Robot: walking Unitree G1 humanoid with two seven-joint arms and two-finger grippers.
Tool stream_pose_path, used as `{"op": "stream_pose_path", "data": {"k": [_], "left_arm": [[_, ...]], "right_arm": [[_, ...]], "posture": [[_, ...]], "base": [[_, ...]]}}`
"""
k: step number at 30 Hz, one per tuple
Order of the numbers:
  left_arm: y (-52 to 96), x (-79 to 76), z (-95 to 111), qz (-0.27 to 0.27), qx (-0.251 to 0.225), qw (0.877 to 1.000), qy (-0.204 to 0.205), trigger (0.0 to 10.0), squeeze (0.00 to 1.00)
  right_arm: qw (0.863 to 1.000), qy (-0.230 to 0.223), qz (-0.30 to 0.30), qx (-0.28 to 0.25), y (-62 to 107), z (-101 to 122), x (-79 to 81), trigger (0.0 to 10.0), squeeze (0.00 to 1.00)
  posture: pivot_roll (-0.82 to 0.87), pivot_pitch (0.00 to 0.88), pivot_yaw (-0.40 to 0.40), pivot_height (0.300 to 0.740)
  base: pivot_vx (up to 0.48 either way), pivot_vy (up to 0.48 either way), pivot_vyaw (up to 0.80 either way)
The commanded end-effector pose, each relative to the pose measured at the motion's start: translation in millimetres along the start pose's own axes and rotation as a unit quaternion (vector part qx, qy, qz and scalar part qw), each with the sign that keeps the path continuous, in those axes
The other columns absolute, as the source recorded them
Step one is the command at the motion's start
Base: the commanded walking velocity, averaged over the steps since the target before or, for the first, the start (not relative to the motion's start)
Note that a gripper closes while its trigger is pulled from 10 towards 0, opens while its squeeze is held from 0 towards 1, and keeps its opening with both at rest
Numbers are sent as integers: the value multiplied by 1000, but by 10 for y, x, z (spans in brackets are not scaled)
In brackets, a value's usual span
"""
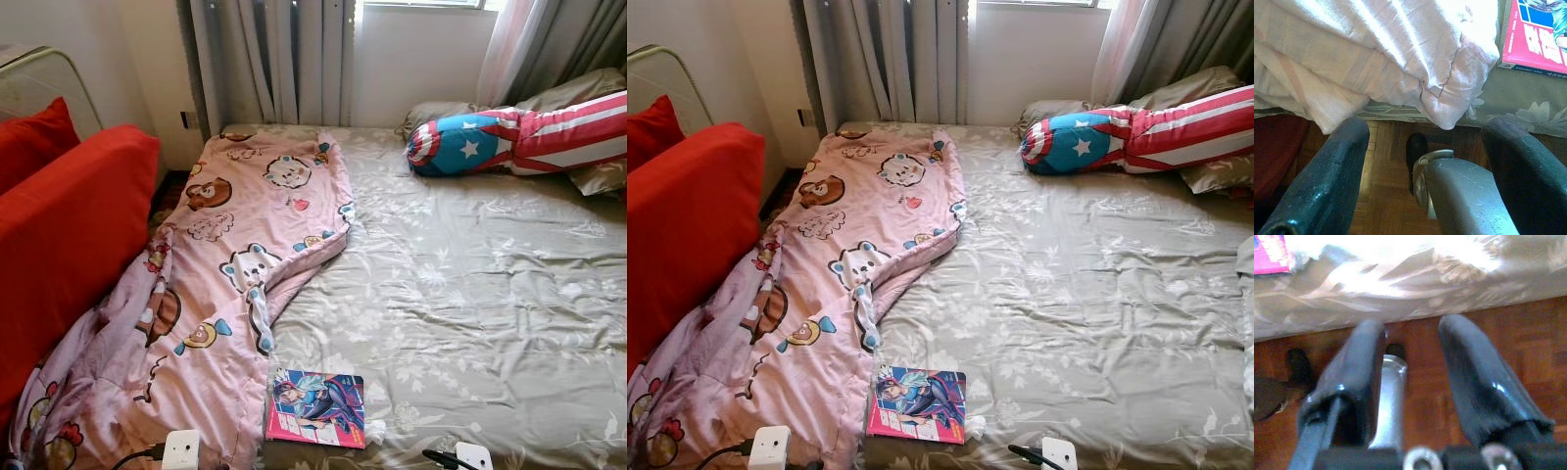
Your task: Clean up the room
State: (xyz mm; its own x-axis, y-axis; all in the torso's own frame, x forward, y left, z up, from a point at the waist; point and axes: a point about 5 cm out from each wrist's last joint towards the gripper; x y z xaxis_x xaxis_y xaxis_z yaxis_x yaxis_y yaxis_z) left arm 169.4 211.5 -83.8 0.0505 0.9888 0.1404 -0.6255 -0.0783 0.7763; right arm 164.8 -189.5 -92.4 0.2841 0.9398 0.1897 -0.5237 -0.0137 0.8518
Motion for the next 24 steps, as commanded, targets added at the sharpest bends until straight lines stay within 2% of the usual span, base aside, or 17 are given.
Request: {"op": "stream_pose_path", "data": {"k": [1, 18, 24], "left_arm": [[-8, -62, -8, -18, 12, 1000, -20, 10000, 0], [-10, -48, 10, -9, 5, 1000, -21, 10000, 0], [-7, -19, 8, -9, 6, 1000, -28, 10000, 0]], "right_arm": [[996, 14, 31, -79, -17, 570, 54, 10000, 0], [996, 3, 39, -81, -16, 583, 63, 10000, 0], [996, 1, 39, -81, -21, 569, 88, 10000, 0]], "posture": [[93, 0, -134, 740], [96, 0, -132, 740], [96, 0, -102, 740]], "base": [[0, 0, 0], [0, 0, 0], [0, 0, 0]]}}
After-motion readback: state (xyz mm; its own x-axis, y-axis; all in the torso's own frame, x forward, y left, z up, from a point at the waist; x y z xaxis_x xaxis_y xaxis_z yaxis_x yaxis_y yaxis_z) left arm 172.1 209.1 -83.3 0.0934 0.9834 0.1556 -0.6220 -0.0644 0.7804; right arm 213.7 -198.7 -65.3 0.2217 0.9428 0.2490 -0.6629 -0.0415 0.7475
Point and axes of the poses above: a point about 5 cm out from each wrist's last joint towards the gripper, its own y axis pointing back from the gripper into the wrist, its own z axis along the axis of the wrist's last joint, x = y × z, and after that the axes turned 10 degrees about -y, right-handed
